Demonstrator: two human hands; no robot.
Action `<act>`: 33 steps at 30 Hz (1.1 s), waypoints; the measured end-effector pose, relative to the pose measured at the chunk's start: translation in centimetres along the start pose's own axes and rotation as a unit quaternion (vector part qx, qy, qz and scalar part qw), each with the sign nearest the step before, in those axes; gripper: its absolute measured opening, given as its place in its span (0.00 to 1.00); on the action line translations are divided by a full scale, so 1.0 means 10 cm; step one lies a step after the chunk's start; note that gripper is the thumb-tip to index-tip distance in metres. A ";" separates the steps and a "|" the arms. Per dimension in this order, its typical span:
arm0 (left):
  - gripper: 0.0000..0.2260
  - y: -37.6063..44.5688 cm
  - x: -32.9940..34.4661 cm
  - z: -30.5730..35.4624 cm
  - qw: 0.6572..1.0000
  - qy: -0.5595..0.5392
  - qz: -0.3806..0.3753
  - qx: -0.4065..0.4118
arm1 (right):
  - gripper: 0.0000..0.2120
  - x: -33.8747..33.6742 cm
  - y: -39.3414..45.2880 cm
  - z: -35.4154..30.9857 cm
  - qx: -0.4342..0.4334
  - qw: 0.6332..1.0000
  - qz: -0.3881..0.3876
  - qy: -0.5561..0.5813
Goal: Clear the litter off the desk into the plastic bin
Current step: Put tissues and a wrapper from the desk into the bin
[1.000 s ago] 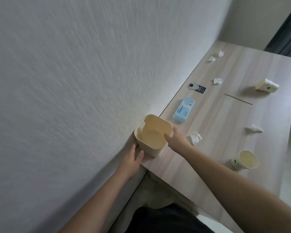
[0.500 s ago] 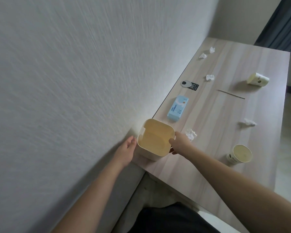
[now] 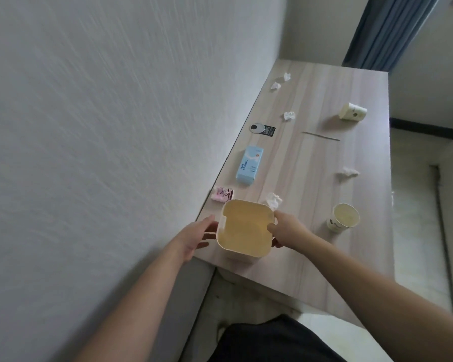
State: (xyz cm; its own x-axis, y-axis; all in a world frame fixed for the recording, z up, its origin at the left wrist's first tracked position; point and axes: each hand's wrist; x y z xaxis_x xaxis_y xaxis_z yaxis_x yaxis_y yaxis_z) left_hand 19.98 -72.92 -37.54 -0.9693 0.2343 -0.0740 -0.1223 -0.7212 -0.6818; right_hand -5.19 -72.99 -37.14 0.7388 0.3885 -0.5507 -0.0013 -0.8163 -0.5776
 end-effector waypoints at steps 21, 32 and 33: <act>0.20 -0.41 -0.09 0.03 0.988 -0.129 -0.014 0.083 | 0.15 -0.01 -0.62 -0.06 -0.085 0.990 0.008 0.110; 0.17 -0.62 -0.29 -0.05 0.974 -0.209 -0.008 0.092 | 0.10 0.09 -0.26 -0.14 -0.097 0.987 0.044 0.119; 0.15 -0.62 -0.29 -0.05 0.972 -0.214 0.001 0.092 | 0.10 0.08 -0.20 -0.12 -0.096 0.987 0.048 0.123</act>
State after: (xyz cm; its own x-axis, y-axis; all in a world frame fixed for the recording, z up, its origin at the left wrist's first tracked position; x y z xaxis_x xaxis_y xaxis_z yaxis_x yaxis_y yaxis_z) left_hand 23.66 -68.85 -33.48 -0.9647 -0.0315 0.2615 -0.1184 -0.8350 -0.5373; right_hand -3.77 -71.62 -35.69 0.8823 0.2098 -0.4214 0.0312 -0.9193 -0.3923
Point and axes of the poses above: each hand's wrist, its own y-axis towards the middle knuckle, its own x-axis out of the palm, z = x × y, and after that the axes turned 1 degree about -y, right-handed
